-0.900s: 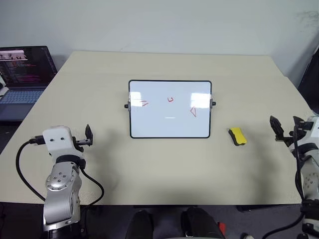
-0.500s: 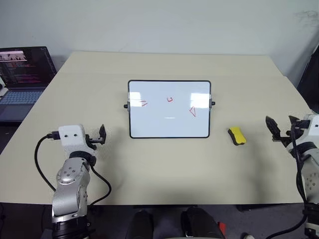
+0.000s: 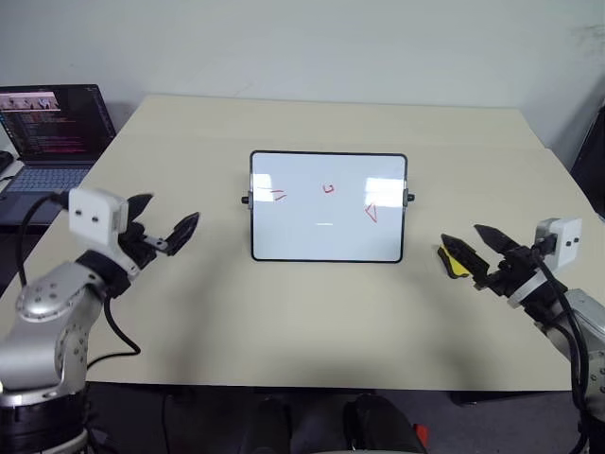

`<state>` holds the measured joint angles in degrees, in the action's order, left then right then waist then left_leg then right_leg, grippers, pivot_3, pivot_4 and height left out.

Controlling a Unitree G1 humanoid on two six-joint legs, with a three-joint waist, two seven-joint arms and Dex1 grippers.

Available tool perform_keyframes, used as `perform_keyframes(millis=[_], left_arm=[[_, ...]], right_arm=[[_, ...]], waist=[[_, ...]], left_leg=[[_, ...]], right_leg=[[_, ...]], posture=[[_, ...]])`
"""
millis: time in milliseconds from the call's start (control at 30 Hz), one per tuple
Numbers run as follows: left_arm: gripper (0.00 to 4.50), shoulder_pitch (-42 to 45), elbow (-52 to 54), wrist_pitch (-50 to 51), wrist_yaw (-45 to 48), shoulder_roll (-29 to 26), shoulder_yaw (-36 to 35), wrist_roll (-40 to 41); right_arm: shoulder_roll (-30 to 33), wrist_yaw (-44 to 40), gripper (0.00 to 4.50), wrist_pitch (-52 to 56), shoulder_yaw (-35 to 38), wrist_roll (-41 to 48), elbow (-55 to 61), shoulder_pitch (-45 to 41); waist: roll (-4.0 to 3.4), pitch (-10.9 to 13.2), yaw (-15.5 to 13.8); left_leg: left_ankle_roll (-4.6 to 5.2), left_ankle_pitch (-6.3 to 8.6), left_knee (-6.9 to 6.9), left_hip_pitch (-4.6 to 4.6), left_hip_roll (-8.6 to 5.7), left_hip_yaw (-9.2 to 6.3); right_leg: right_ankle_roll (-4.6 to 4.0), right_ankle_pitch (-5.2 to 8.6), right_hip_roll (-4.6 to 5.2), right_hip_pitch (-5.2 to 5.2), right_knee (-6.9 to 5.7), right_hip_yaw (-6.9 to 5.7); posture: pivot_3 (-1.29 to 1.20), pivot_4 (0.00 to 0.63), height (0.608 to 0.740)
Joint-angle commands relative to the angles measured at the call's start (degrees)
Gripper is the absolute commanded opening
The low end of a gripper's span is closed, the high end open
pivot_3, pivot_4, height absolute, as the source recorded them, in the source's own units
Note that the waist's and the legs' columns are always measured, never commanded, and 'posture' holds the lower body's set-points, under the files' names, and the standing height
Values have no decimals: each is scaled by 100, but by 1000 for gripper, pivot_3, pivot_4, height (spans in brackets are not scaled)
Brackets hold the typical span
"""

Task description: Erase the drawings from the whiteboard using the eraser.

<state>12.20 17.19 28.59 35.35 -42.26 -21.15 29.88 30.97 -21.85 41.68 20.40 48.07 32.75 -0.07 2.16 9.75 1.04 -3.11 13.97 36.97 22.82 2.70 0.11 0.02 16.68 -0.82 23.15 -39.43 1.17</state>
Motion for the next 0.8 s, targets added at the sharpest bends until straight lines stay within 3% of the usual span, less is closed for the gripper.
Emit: perform_keyframes(millis=[33, 300, 467, 800], left_arm=[[4500, 352, 488, 347, 383, -204, 300, 440], [4500, 433, 1029, 831, 1540, -380, 1250, 1091], [4500, 914, 684, 609, 2220, -444, 1768, 866], [4500, 1351, 485, 364, 2470, -97, 2231, 572]], right_arm=[[40, 222, 4473, 44, -196, -62, 289, -240], [-127, 1647, 4473, 879, -626, -774, -14, -868], [-300, 2080, 4473, 1037, -740, -1303, -421, -1107], [-249, 1467, 4473, 561, -980, -1963, -1343, -1224]], waist=[[-1, 0, 26], [-5, 3, 76], [-5, 4, 66], [-6, 4, 71]], left_leg=[[0, 0, -1, -1, 0, 2], [0, 0, -8, -1, -1, 3], [0, 0, -5, -1, -8, 5], [2, 2, -8, 8, -9, 7]], right_leg=[[0, 0, 0, 0, 2, 3], [-4, 3, -12, 8, 4, 7], [-5, 4, -13, 8, 2, 8], [-5, 4, -14, 9, 22, 9]], posture=[[0, 150, 740], [0, 150, 740], [0, 150, 740], [0, 150, 740]])
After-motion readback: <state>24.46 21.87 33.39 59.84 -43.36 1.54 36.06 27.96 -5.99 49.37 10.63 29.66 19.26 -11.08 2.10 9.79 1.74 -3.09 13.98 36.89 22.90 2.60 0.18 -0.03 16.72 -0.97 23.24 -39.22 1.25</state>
